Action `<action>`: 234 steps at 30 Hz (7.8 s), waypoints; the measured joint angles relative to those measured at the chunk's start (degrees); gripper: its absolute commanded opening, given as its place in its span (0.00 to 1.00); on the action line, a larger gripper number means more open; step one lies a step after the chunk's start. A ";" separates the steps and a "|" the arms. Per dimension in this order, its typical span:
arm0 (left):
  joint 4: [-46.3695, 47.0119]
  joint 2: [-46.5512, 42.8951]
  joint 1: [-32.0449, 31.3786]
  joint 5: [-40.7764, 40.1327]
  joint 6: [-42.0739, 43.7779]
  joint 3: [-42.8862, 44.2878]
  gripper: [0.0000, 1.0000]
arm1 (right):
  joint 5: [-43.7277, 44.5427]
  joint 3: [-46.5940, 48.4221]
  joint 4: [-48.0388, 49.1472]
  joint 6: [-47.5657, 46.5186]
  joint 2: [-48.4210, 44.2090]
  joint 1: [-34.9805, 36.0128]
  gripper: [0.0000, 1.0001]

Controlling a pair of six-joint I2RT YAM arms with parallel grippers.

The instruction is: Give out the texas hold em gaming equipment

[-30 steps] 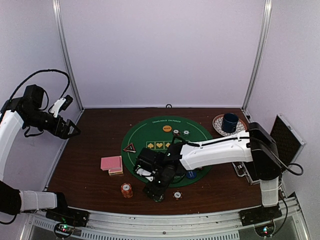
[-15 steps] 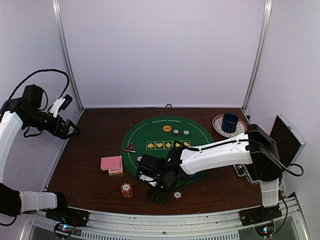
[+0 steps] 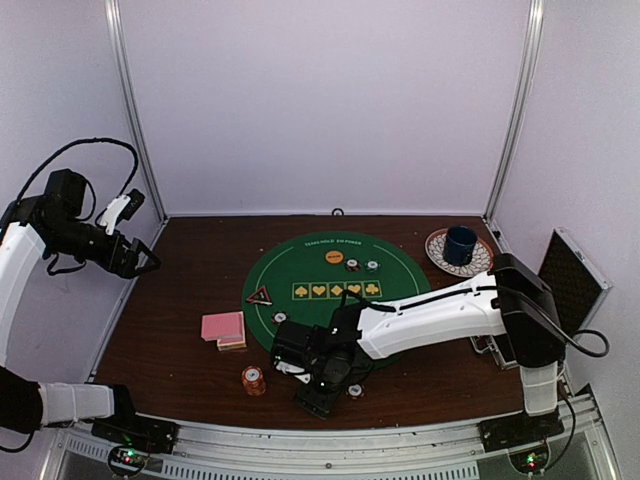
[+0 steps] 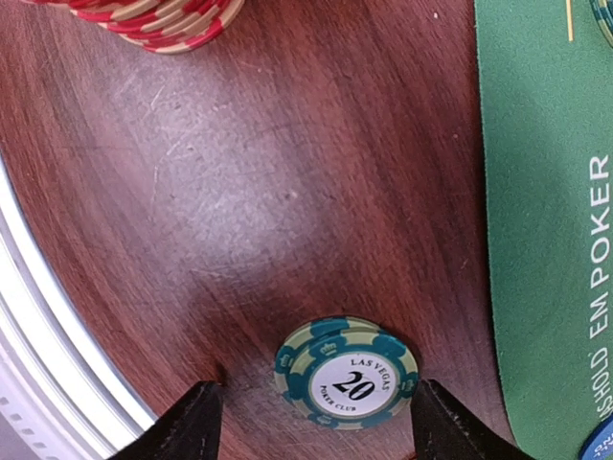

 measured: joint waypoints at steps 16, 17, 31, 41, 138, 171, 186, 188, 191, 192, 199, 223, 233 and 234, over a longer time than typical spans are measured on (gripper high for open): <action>0.00 0.00 0.00 0.02 -0.02 0.00 0.98 | 0.42 0.31 0.55 -0.07 1.03 -0.07 0.48; 0.00 0.00 0.00 0.02 -0.02 0.00 0.98 | 0.42 0.33 0.63 0.02 1.07 -0.09 0.45; -0.02 0.00 0.00 0.44 -0.04 0.87 0.98 | 1.14 0.63 0.52 -0.22 1.01 -0.46 0.20; -0.04 0.11 0.00 0.66 -0.02 1.18 0.98 | 5.14 -2.78 -0.81 -0.28 -5.20 -6.45 0.19; -0.09 0.00 0.00 1.70 -0.02 1.81 0.98 | -6.69 39.08 -8.37 -9.20 20.72 -1.20 0.54; -0.09 -0.57 0.00 1.73 -0.02 1.79 0.98 | -7.10 39.08 -8.52 -9.14 20.72 -1.20 0.56; -0.07 -0.57 0.00 1.73 -0.02 1.79 0.98 | -7.10 39.08 -8.81 -9.07 20.48 -1.20 0.47; -0.07 -0.57 0.00 1.73 -0.02 1.79 0.98 | -7.10 39.08 -8.81 -9.16 20.46 -1.20 0.42; -0.07 -0.57 0.00 1.73 -0.02 1.79 0.98 | -7.06 39.08 -8.90 -9.01 20.39 -1.20 0.37; -0.07 -0.57 0.00 1.73 -0.02 1.79 0.98 | -7.04 39.08 -8.94 -9.14 20.39 -1.20 0.37; -0.07 -0.57 0.00 1.73 -0.02 1.79 0.98 | -6.45 39.21 -10.25 -9.27 19.47 -1.20 0.37; -0.07 -0.55 0.00 1.75 -0.02 1.79 0.98 | 2.80 45.72 -8.41 -8.28 17.29 -18.14 0.25; -0.09 -0.20 0.00 2.16 -0.02 1.79 0.98 | 3.19 50.62 -4.83 -6.82 28.55 -20.44 0.25; -0.07 -0.20 0.00 2.16 -0.02 1.79 0.98 | 3.19 51.04 -4.81 -6.60 29.53 -20.50 0.25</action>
